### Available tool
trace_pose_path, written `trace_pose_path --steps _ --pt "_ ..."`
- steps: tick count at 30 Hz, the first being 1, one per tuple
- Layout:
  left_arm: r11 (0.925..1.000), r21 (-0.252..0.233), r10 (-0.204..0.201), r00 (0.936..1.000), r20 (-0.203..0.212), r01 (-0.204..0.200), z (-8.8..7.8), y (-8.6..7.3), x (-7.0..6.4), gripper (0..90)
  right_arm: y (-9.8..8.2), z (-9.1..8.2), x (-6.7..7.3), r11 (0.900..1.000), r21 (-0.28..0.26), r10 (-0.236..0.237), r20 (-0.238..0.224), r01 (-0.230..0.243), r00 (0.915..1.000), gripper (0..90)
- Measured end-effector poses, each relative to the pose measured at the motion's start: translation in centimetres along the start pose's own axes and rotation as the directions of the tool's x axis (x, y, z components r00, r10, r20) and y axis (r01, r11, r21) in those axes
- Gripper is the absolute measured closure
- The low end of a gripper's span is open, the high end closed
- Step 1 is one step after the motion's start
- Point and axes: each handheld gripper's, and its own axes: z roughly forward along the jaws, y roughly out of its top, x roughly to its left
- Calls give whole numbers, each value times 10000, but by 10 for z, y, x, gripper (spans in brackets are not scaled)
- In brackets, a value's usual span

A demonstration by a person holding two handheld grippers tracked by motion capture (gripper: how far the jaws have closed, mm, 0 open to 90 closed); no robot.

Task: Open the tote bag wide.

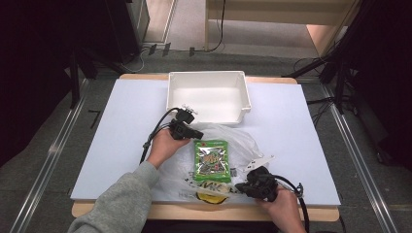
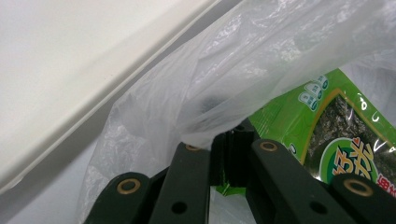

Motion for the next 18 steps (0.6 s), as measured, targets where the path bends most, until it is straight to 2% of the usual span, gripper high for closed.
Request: trace_pose_path --steps 2,7,10,18 --pt "10000 -69 -28 9999 112 29 0 0 -1 894 2 -1 0 10000 -63 70 39 -70 10000 900" --pt "9995 -302 -52 9996 284 60 0 1 -3 900 8 -11 -3 9977 -671 108 171 -97 9998 889" --pt "9996 -285 -19 9996 292 27 0 1 -3 900 12 -18 -4 9946 -1021 180 210 -157 9996 889" --pt "9996 -287 -30 9994 333 39 -2 2 -4 900 29 -29 -6 9880 -1520 310 271 -266 9992 900"
